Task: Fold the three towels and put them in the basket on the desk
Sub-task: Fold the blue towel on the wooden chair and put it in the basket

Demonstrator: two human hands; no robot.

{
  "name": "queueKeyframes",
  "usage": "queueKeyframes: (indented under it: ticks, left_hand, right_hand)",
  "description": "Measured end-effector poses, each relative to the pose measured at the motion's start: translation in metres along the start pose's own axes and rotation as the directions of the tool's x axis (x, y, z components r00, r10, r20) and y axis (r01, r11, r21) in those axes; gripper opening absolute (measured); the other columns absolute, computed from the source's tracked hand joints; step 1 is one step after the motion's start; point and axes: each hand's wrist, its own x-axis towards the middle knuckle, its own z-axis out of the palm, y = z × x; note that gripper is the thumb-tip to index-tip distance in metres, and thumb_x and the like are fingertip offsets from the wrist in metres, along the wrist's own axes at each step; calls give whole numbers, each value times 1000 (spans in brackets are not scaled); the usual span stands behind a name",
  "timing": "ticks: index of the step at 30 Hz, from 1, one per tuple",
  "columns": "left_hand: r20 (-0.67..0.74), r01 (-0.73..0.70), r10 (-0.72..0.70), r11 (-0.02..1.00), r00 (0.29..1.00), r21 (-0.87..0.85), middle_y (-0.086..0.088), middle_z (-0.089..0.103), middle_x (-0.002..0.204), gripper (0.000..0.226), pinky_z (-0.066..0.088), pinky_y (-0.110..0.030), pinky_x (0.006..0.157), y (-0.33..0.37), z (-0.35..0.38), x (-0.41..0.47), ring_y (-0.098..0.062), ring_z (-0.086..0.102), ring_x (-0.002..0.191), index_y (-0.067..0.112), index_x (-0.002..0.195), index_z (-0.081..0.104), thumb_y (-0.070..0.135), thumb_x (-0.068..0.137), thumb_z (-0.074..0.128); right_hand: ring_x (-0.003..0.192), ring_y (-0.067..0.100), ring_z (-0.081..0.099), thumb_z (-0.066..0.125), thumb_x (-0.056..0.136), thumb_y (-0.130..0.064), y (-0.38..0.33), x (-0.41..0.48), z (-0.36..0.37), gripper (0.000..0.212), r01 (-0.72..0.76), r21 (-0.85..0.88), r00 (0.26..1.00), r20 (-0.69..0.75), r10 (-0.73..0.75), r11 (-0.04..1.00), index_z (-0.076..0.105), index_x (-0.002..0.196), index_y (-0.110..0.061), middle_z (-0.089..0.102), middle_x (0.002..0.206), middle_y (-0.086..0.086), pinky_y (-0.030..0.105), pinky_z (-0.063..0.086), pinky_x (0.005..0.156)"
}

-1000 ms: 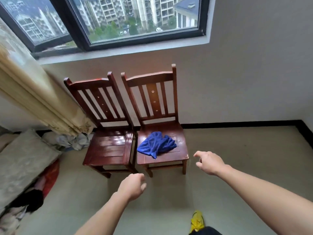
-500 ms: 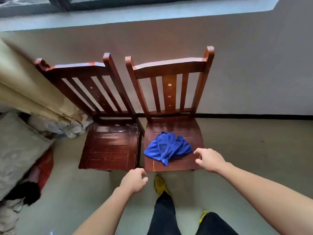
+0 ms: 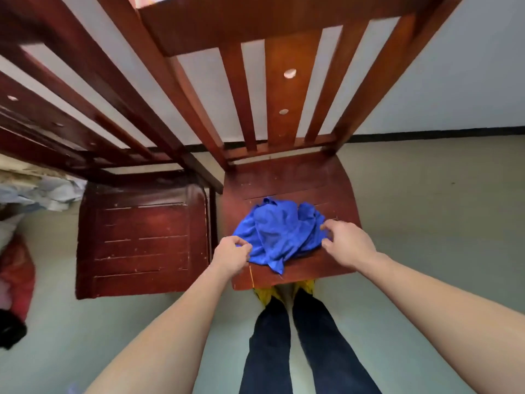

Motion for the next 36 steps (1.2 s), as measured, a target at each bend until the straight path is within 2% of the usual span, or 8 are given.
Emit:
queueKeyframes:
  ticks: [3,8,13,18,21,26,32,36]
  left_hand:
    - [-44,65,-75,978,996,-200,-7,49,63,5,36,-20,44,4,19,43,-17,43,49,10,86,52,8,91,52]
    - [-92,37,-84,906,992,-421,-9,60,83,26,41,-26,55,14,46,110,-21,52,66,12,108,54,21,87,65]
    - [14,90,-96,855,995,-511,-5,52,63,10,47,-24,55,32,58,119,-16,49,54,12,80,60,5,85,63]
    - [-54,35,-113,662,992,-749,-2,54,62,18,47,-25,60,40,18,100,-15,52,59,12,71,55,5,87,50]
    - [-39,16,-103,492,994,-871,-9,56,73,15,50,-32,72,37,-3,90,-23,58,68,10,75,50,3,85,42]
    - [-129,51,-225,651,966,-757,-10,40,69,13,32,-33,53,12,12,78,-23,37,57,13,71,51,7,60,47]
    - [-74,156,-251,780,965,-606,-6,69,80,12,50,-31,68,-43,30,46,-21,63,71,10,76,66,19,84,66]
    - [-56,153,-251,736,966,-659,-11,69,85,4,46,-32,70,-76,36,40,-23,63,76,7,79,64,8,83,63]
  right_hand:
    - [111,32,57,56,86,-25,8,35,17,41,15,-59,999,-34,-17,998,55,127,-22,57,119,9,39,48,85]
    - [124,27,44,64,81,-29,25,79,51,68,159,-168,987,64,-151,973,36,143,-31,39,141,0,42,50,89]
    - [105,30,58,56,84,-26,38,87,73,20,79,-170,992,107,-62,982,62,102,-19,62,107,6,36,45,75]
    - [86,32,60,66,77,-32,53,69,42,17,-54,66,978,-196,66,996,55,78,-20,64,87,6,32,35,64]
    - [84,32,60,68,74,-28,61,62,29,18,-51,70,977,-204,65,996,50,75,-24,59,81,2,32,36,63]
    - [106,31,62,59,80,-27,42,68,43,35,-45,-127,984,166,66,991,60,115,-29,68,111,5,35,48,81]
    - [105,32,59,54,85,-24,-21,91,37,38,173,-45,974,-142,-178,984,55,124,-26,65,111,6,39,47,79]
    - [126,27,41,60,82,-21,-63,116,49,74,395,-176,919,84,-386,901,26,148,-29,40,143,1,41,46,84]
